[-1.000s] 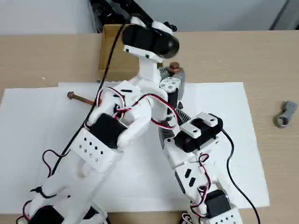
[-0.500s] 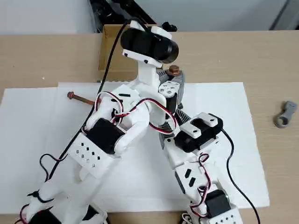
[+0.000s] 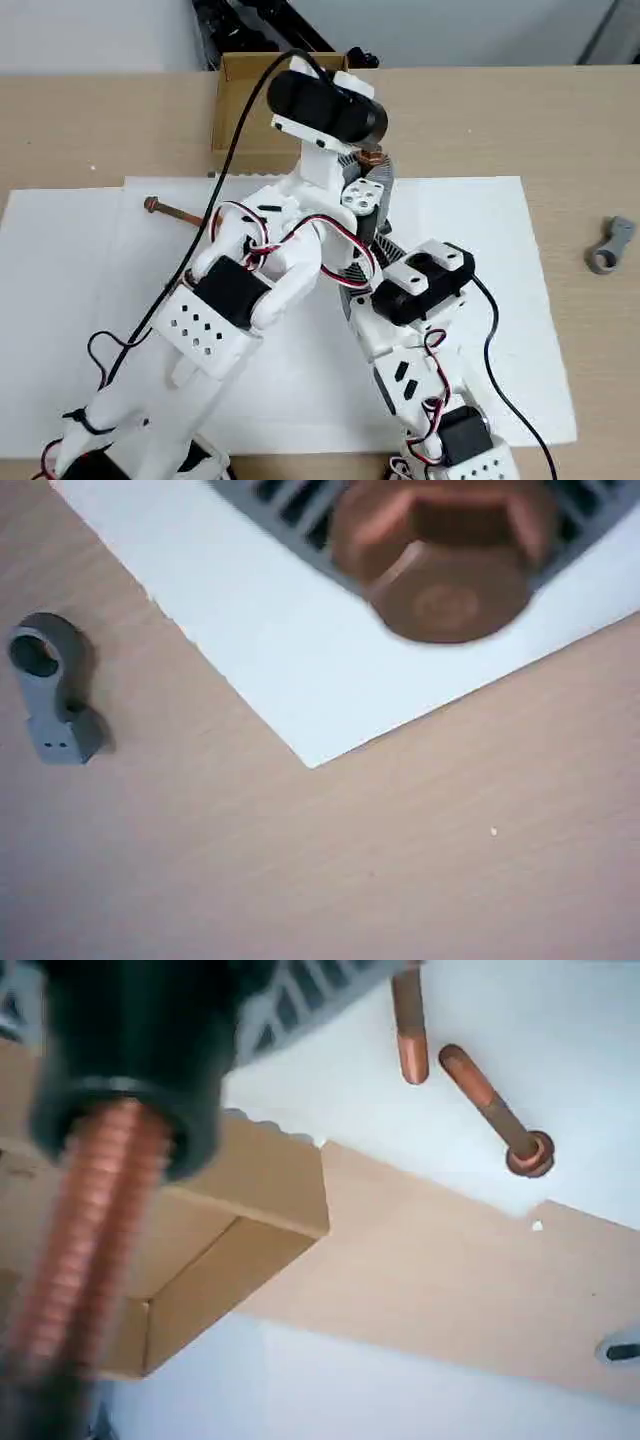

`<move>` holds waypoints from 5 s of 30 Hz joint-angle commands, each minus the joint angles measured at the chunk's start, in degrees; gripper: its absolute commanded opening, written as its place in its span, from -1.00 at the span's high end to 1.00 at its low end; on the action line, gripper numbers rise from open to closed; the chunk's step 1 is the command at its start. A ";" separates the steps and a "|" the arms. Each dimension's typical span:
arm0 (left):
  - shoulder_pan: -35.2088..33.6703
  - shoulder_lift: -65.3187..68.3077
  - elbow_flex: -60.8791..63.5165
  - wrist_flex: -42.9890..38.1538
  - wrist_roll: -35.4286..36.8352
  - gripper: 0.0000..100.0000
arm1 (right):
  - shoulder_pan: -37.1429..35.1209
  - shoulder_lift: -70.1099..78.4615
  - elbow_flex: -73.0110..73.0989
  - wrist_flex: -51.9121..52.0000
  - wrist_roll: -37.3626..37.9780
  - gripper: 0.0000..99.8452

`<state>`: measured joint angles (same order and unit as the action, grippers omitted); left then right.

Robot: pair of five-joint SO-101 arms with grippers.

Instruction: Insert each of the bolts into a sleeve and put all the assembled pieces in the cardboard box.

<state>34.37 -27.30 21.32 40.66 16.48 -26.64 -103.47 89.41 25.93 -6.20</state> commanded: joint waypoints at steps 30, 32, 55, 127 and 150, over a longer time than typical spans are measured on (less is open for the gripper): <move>4.48 -9.23 5.23 4.48 -0.44 0.99 | -0.31 -0.31 -2.55 -0.13 -0.62 0.99; 4.48 -9.14 5.32 4.48 -0.44 0.99 | -0.31 -0.31 -2.55 1.10 -0.62 0.99; -1.76 -9.49 6.20 7.12 0.09 0.77 | -0.48 -0.31 -3.16 1.45 -0.35 0.99; -51.78 49.67 -46.02 59.69 27.69 0.57 | 9.71 130.95 -117.10 1.63 -0.70 0.72; -49.41 80.35 -75.03 59.69 42.90 0.58 | 9.71 119.43 -117.01 35.56 -0.88 0.73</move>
<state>-15.21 52.88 -51.12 99.12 58.86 -17.41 19.87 -24.70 61.19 -6.29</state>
